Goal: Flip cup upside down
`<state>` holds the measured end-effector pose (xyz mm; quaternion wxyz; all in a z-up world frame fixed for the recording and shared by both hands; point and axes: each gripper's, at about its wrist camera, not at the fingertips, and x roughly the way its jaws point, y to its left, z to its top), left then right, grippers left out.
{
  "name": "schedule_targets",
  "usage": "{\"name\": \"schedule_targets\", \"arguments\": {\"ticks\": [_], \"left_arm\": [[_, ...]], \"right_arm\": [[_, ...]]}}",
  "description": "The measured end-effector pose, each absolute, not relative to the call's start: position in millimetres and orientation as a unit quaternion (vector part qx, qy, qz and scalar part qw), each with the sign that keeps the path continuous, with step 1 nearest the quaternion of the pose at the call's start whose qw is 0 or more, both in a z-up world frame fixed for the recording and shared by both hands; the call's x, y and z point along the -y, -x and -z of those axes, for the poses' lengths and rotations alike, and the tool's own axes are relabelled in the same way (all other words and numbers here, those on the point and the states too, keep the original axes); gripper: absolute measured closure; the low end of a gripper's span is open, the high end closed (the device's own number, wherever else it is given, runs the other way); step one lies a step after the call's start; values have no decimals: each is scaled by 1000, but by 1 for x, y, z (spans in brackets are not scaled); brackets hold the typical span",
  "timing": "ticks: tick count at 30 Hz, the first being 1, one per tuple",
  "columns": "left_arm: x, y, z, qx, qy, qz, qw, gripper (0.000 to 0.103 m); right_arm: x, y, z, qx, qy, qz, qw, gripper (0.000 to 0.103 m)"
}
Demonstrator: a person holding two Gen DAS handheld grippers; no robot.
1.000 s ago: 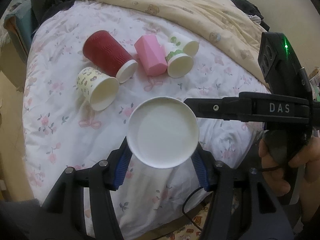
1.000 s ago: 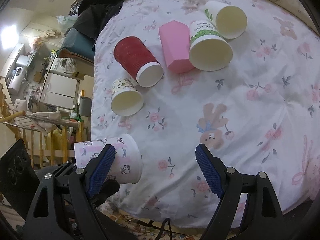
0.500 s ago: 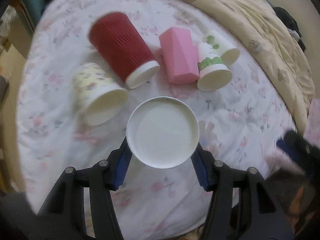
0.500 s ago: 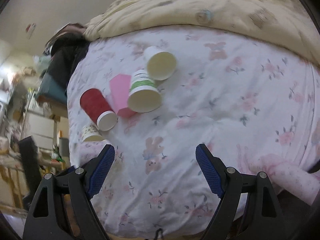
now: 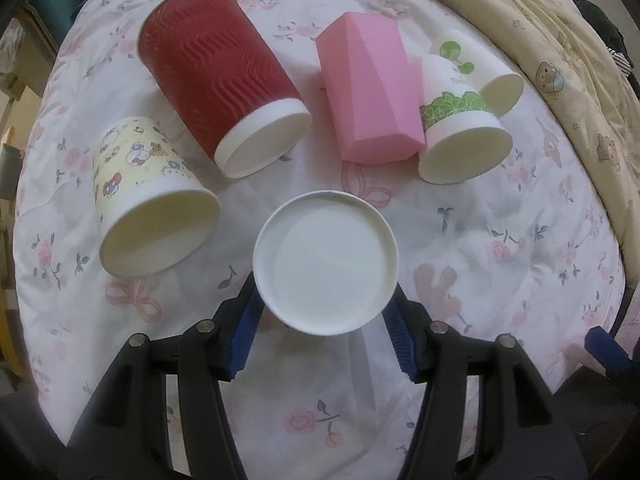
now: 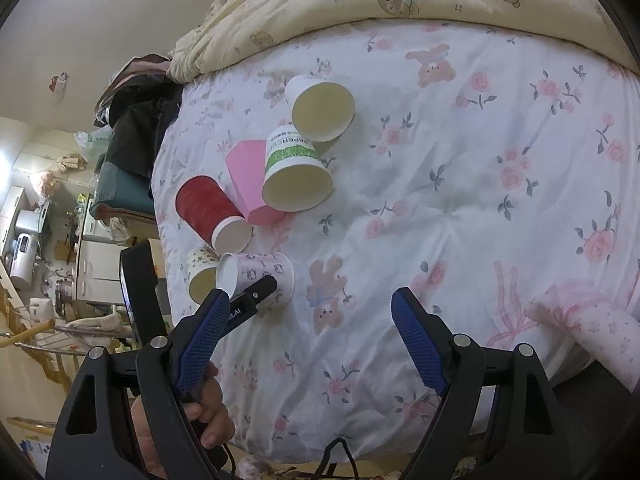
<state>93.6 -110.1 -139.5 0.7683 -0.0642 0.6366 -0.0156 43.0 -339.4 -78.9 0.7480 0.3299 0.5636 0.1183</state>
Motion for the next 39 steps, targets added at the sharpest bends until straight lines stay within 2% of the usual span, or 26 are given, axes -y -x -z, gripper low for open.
{"name": "schedule_targets", "arguments": {"ticks": [2, 5, 6, 12, 20, 28, 29, 30, 32, 34, 39], "left_arm": [[107, -95, 139, -636, 72, 19, 768, 45], [102, -95, 137, -643, 55, 11, 764, 28], [99, -93, 133, -637, 53, 10, 769, 25], [81, -69, 96, -614, 56, 15, 787, 24], [44, 0, 29, -501, 13, -15, 865, 24], [28, 55, -2, -417, 16, -15, 909, 24], [29, 60, -4, -408, 12, -16, 913, 21], [31, 65, -6, -399, 6, -16, 917, 13], [30, 73, -6, -393, 14, -15, 919, 7], [24, 73, 2, -408, 45, -7, 912, 5], [20, 71, 12, -415, 44, -31, 908, 0]], "right_arm": [[337, -43, 78, -564, -328, -122, 748, 17], [332, -42, 74, -562, -308, -127, 757, 17], [330, -42, 73, -561, -302, -127, 760, 17], [323, -43, 70, -559, -277, -130, 771, 17], [297, -30, 52, -536, -209, -156, 803, 17], [260, 26, 12, -441, -113, -180, 872, 17], [254, 32, 10, -434, -101, -175, 878, 17], [249, 37, 9, -428, -89, -167, 884, 17], [241, 46, 9, -416, -72, -160, 892, 17], [234, 54, 13, -406, -60, -157, 898, 17], [227, 61, 16, -389, -23, -133, 911, 17]]}}
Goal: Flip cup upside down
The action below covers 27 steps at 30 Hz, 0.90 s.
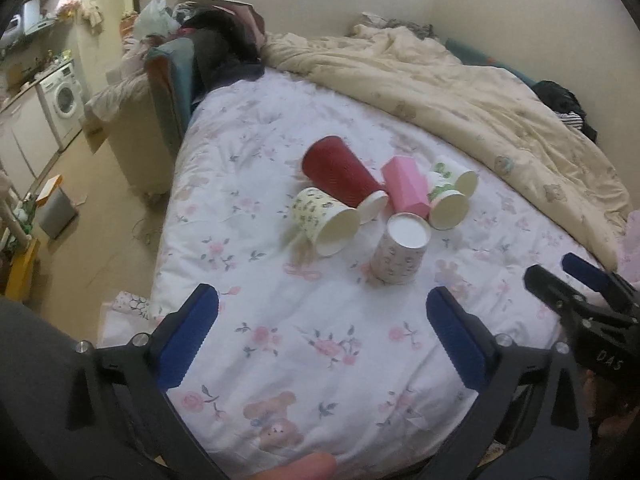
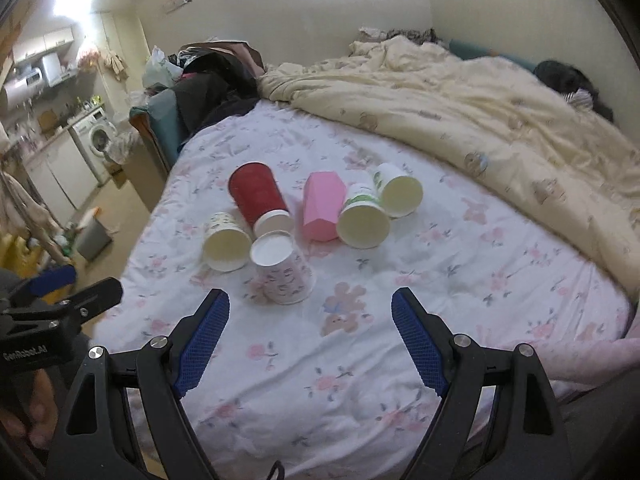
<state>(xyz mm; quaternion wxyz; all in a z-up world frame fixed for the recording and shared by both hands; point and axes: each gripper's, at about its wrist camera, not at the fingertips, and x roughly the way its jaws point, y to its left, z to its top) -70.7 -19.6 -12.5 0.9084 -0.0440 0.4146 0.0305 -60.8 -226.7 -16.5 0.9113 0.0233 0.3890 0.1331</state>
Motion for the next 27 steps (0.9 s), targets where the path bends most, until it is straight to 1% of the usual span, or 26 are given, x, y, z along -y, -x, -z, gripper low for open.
{"name": "schedule_targets", "arguments": {"ticks": [6, 9, 27], "left_arm": [[19, 66, 19, -420, 55, -36, 905, 0], [18, 66, 19, -421, 58, -33, 905, 0], [25, 65, 24, -429, 58, -29, 901, 0]], "right_arm": [[229, 51, 25, -402, -33, -120, 907, 14], [231, 51, 25, -402, -40, -121, 907, 6], [229, 50, 25, -408, -41, -120, 904, 5]]}}
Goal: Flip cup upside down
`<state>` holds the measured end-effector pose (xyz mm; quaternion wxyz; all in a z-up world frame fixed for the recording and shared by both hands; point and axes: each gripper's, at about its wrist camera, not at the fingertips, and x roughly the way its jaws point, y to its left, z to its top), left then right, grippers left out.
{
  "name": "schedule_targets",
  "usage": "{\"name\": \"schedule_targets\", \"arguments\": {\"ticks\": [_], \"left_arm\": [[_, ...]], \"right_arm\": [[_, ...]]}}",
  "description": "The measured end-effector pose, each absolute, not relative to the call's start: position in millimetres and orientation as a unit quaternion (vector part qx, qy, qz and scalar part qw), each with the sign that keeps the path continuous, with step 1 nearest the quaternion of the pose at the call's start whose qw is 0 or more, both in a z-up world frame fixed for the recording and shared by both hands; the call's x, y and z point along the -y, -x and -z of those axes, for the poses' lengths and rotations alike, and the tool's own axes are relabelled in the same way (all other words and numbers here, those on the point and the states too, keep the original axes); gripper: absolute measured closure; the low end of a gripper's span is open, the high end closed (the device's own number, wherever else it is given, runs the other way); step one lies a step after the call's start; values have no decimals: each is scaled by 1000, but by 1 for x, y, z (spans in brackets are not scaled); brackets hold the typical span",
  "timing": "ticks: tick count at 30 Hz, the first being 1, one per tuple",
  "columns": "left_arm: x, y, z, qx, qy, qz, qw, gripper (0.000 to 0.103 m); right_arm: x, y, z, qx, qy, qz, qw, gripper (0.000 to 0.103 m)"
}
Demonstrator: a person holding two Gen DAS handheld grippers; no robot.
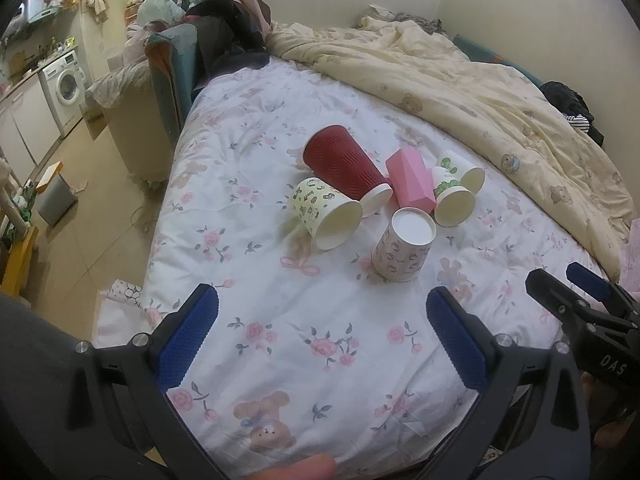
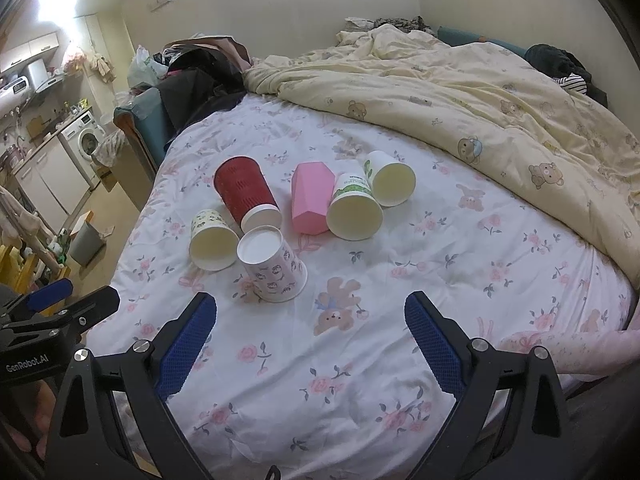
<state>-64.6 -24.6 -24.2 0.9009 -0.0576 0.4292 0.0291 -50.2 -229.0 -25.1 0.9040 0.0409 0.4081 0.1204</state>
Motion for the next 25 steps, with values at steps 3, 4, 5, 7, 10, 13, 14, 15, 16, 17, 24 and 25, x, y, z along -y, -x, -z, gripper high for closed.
{"name": "schedule_targets", "arguments": {"ticks": [3, 4, 5, 7, 10, 13, 14, 15, 16, 17, 24, 25], "left_arm": [[25, 65, 24, -429, 57, -29, 901, 0], [24, 65, 24, -429, 57, -29, 901, 0], [24, 65, 24, -428, 57, -30, 901, 0], [25, 65, 24, -428, 58, -30, 901, 0], [25, 65, 24, -429, 59, -30, 901, 0], [25, 65, 24, -429, 59, -30, 901, 0], [25, 65, 24, -429, 59, -30, 901, 0], [24, 65, 23, -428, 59, -32, 901, 0], [24, 65, 23, -426, 60, -32, 902, 0], [24, 66, 23, -426, 61, -33, 902, 0], [24, 66, 27, -440, 73, -29, 895, 0], [23, 67, 28, -441, 75, -28, 894, 0]], "right_arm": [[229, 50, 25, -408, -40, -121, 904, 5], [229, 50, 25, -409, -40, -121, 904, 5], [229, 50, 25, -408, -40, -121, 904, 5], [229, 50, 25, -408, -40, -121, 904, 5], [228, 50, 25, -408, -39, -120, 904, 5], [229, 50, 25, -409, -38, -121, 904, 5], [228, 51, 25, -409, -39, -120, 904, 5], [228, 50, 25, -409, -39, -121, 904, 5], [228, 51, 25, -409, -39, -121, 904, 5], [228, 51, 25, -409, -39, -121, 904, 5], [226, 51, 28, -413, -39, -125, 901, 5], [225, 51, 29, -415, -40, -128, 900, 5]]}}
